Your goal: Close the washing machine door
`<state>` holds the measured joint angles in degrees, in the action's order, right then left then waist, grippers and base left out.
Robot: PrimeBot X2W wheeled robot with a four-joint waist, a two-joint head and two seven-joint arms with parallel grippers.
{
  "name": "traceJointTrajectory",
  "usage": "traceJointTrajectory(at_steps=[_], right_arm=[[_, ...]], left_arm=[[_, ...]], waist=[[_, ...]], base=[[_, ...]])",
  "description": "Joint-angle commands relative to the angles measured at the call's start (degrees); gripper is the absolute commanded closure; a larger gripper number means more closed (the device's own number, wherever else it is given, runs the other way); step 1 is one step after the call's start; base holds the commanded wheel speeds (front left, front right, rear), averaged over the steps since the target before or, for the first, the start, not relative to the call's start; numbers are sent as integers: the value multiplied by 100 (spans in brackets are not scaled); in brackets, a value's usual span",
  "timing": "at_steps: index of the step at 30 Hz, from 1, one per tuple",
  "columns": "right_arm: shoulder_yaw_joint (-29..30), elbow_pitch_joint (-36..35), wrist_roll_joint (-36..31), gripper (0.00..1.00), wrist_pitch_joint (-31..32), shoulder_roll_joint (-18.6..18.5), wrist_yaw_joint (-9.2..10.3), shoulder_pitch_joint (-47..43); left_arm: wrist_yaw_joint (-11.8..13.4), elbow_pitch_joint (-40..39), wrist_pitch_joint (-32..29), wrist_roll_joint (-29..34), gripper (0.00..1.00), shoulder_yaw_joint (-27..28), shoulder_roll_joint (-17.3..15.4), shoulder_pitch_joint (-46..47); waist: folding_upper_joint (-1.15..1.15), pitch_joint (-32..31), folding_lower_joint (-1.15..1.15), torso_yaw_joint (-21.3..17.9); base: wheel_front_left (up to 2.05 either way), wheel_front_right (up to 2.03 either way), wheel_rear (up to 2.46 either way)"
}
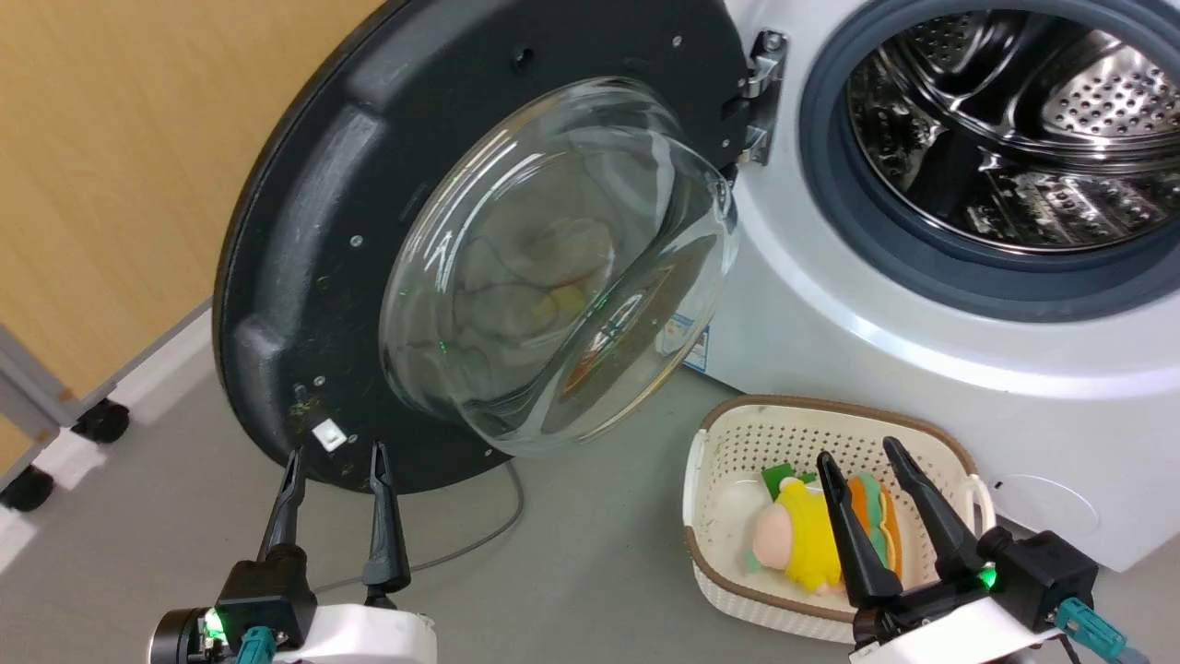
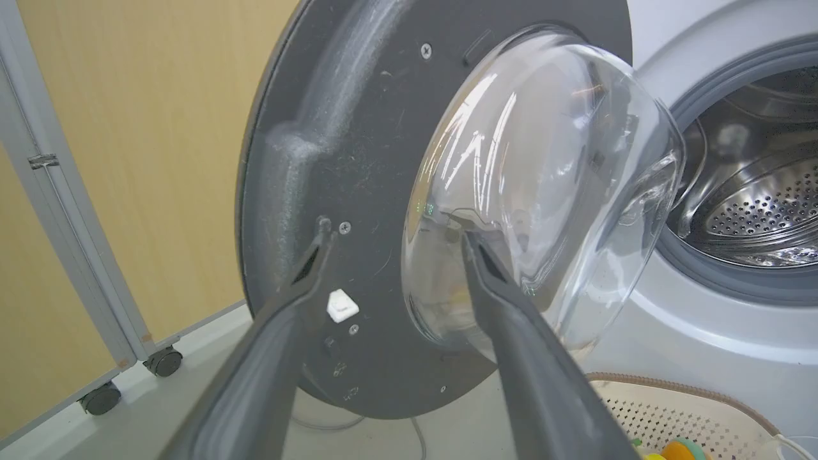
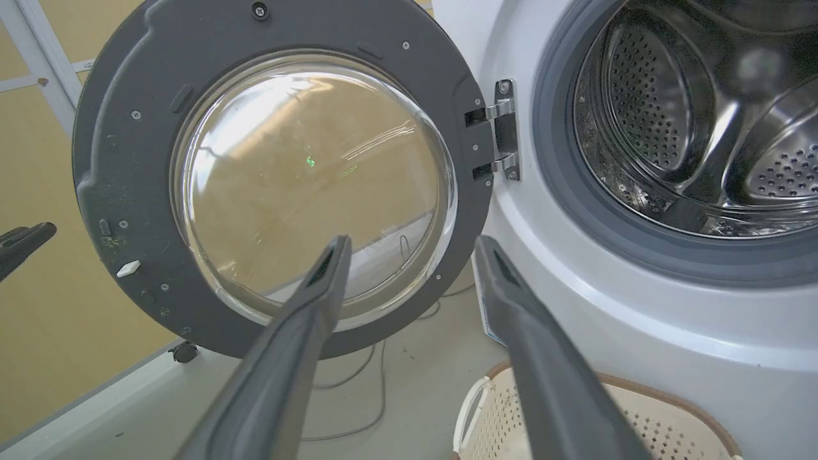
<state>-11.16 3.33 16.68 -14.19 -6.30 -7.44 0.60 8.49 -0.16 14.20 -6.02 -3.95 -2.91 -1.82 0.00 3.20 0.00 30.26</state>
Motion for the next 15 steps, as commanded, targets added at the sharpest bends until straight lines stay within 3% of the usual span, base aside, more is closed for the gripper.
traceJointTrajectory(at_steps=[1, 11, 12, 13, 14, 15], right_arm=[[-32, 23, 86, 0, -62, -48, -4, 130], [-62, 31, 116, 0, -81, -65, -5, 137], [-64, 30, 117, 0, -81, -66, -5, 138], [-66, 31, 118, 0, -81, -69, -5, 138], [-67, 31, 118, 0, -81, -72, -5, 139], [-68, 30, 117, 0, -81, -74, -5, 139]], left_arm=[[51, -5, 61, -38, 0, -15, 3, -61], [47, -2, 80, -73, 0, -57, 3, -52], [42, -3, 80, -77, 5, -60, 3, -52], [34, -9, 80, -87, 64, -64, 3, -50], [23, -32, 80, -102, 100, -63, 3, -45], [17, -67, 80, -98, 100, -49, 3, -38]], waist=[[0, 23, 0, 62], [0, 31, 0, 101], [0, 30, 0, 100], [0, 31, 0, 100], [0, 33, 0, 101], [0, 34, 0, 102]], base=[[0, 0, 0], [0, 0, 0], [0, 0, 0], [0, 0, 0], [0, 0, 0], [0, 0, 0]])
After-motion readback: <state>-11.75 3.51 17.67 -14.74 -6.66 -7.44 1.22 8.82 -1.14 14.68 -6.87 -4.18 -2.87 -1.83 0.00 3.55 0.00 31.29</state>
